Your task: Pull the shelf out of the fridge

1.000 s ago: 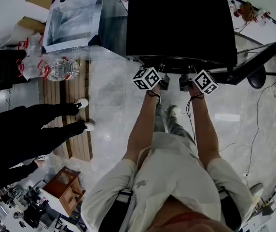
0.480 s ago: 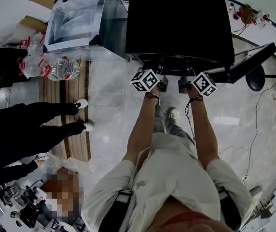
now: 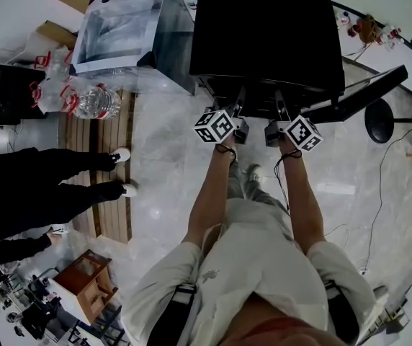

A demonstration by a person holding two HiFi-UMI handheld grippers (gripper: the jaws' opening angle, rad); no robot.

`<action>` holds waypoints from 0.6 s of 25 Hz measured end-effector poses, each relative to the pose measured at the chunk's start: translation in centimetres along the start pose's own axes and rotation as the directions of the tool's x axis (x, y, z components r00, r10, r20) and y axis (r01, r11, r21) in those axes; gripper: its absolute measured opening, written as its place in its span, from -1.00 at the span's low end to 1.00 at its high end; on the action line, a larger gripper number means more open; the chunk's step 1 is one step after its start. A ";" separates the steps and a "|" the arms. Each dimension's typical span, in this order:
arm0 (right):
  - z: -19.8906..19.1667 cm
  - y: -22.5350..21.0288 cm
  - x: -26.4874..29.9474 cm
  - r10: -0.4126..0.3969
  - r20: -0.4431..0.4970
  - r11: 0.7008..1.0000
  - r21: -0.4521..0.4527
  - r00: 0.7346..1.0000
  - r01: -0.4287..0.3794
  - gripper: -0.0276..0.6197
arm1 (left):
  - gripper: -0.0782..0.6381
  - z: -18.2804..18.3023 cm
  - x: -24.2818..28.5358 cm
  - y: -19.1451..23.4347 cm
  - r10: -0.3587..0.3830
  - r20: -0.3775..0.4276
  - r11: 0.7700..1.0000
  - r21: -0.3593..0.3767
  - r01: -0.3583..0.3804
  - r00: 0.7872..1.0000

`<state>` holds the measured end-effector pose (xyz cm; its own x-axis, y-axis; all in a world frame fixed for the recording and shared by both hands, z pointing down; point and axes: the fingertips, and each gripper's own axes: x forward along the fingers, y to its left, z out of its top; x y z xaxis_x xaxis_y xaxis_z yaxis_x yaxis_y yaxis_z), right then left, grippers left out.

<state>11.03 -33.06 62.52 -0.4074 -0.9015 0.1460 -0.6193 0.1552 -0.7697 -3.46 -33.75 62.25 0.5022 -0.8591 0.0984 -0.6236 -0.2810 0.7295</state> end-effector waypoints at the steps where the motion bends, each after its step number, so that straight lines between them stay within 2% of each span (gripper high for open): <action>1: -0.1 0.1 -0.2 0.002 -0.002 1.000 -0.002 1.000 -0.002 -0.59 | -0.42 0.0 -0.2 -0.1 -0.001 0.001 1.000 0.001 0.001 1.000; 15: -0.9 2.0 -4.0 0.035 -0.026 0.999 -0.007 0.999 -0.036 -0.60 | -0.42 -0.9 -3.9 -2.2 -0.006 0.009 1.000 0.002 0.006 1.000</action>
<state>10.83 -28.78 60.96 -0.4466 -0.8845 0.1351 -0.6089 0.1899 -0.7702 -3.50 -29.35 60.89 0.5009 -0.8611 0.0878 -0.6218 -0.2875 0.7285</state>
